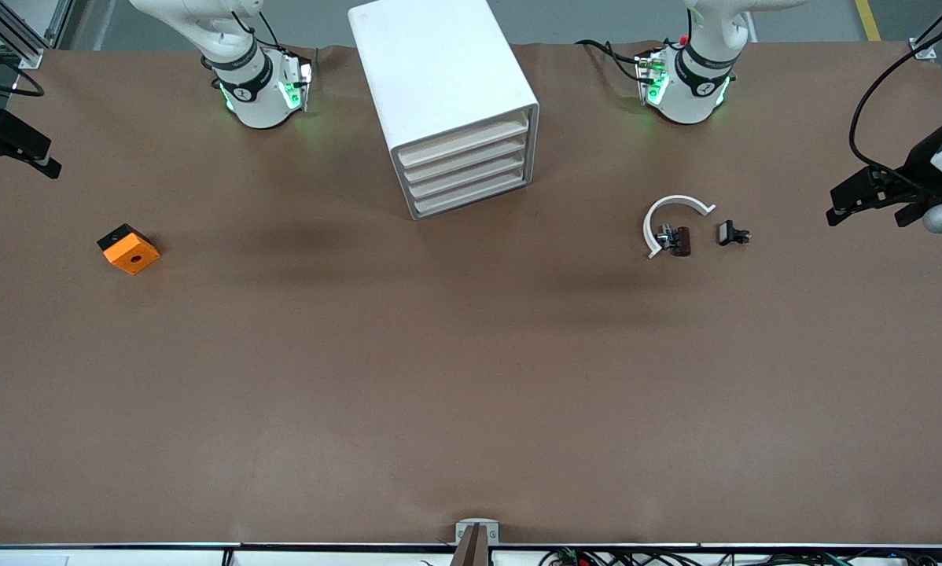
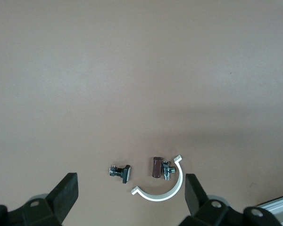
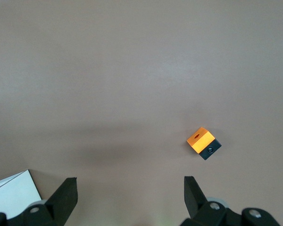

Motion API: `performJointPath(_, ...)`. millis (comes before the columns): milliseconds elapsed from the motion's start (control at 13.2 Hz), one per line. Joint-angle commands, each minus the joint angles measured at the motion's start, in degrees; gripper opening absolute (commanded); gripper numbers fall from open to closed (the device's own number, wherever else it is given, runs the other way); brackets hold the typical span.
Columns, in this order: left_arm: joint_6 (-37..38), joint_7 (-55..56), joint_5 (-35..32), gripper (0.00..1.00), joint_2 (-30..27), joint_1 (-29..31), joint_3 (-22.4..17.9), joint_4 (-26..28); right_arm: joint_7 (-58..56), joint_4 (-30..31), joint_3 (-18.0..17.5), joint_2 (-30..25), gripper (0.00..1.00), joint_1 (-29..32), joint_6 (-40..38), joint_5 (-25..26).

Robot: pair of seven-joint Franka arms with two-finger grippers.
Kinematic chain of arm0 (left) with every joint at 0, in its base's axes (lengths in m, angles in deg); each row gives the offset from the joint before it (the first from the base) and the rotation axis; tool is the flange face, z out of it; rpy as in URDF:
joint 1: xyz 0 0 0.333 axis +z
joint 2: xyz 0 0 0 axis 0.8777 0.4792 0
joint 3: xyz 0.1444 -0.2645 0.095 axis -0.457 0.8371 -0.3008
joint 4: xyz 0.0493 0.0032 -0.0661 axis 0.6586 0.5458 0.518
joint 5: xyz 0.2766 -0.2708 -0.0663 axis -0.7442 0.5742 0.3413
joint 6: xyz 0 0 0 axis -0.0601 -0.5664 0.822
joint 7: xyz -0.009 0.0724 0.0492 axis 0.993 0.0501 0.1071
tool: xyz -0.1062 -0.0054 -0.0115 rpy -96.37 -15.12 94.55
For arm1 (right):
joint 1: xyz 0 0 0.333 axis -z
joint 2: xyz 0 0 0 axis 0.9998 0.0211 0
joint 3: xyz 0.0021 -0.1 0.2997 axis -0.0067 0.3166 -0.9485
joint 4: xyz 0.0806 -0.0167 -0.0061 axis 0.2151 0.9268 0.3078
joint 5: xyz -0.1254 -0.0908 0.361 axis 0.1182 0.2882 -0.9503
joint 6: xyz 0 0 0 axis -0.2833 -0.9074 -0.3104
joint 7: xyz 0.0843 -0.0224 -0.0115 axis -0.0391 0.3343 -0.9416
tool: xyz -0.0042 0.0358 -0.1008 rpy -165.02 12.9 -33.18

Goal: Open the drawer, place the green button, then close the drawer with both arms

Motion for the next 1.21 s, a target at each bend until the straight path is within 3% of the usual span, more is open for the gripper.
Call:
performJointPath(0,0.4,-0.9,0.0,1.0,0.7,-1.4,-1.6,-1.9,0.3,1.0,0.0,-1.2,1.0,-0.1,-0.1,-0.2)
performJointPath(378,0.5,-0.3,-2.4,1.0,0.0,-1.3,-0.8,-3.4,0.4,1.0,0.0,-1.1,1.0,-0.1,-0.1,-0.3)
performJointPath(605,0.6,3.0,-2.4,1.0,-0.1,-1.1,2.6,-3.6,0.4,1.0,0.0,-1.1,1.0,-0.2,-0.1,-0.3)
performJointPath(1134,3.5,3.0,-2.3,1.0,0.0,-0.8,2.5,-5.5,0.4,1.0,0.0,-1.1,1.0,-0.6,-0.2,-0.3)
